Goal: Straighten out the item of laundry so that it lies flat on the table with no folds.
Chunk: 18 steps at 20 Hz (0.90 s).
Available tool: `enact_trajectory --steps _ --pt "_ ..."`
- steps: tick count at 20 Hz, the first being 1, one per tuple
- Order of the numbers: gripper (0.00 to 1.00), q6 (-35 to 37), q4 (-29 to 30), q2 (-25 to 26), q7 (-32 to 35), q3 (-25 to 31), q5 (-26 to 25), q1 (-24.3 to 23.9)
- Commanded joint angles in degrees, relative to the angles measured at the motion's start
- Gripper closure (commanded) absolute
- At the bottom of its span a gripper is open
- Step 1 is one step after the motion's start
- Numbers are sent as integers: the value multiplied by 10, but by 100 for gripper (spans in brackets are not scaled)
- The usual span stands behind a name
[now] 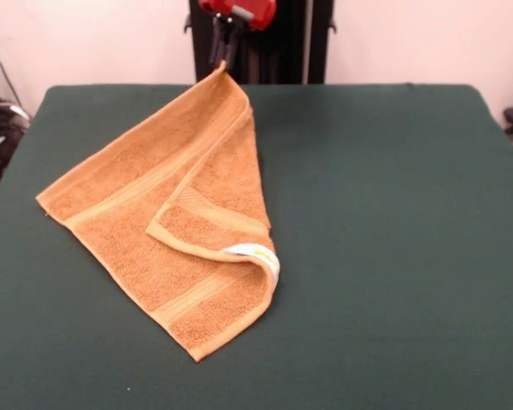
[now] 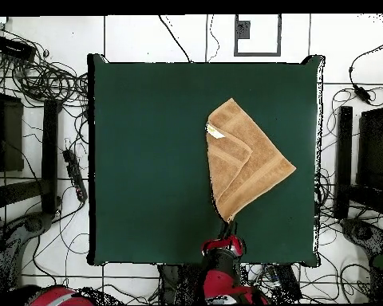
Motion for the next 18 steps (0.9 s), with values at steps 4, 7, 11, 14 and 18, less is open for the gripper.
enact_trajectory --steps 4,7,11,14,18 --pt "0 -37 -5 24 25 16 29 12" --pt "0 -43 -4 24 32 21 23 6" --pt "0 -41 -1 26 31 18 27 11" --pt "0 -38 2 25 32 16 36 21" --pt "0 83 1 -74 57 23 -19 46"
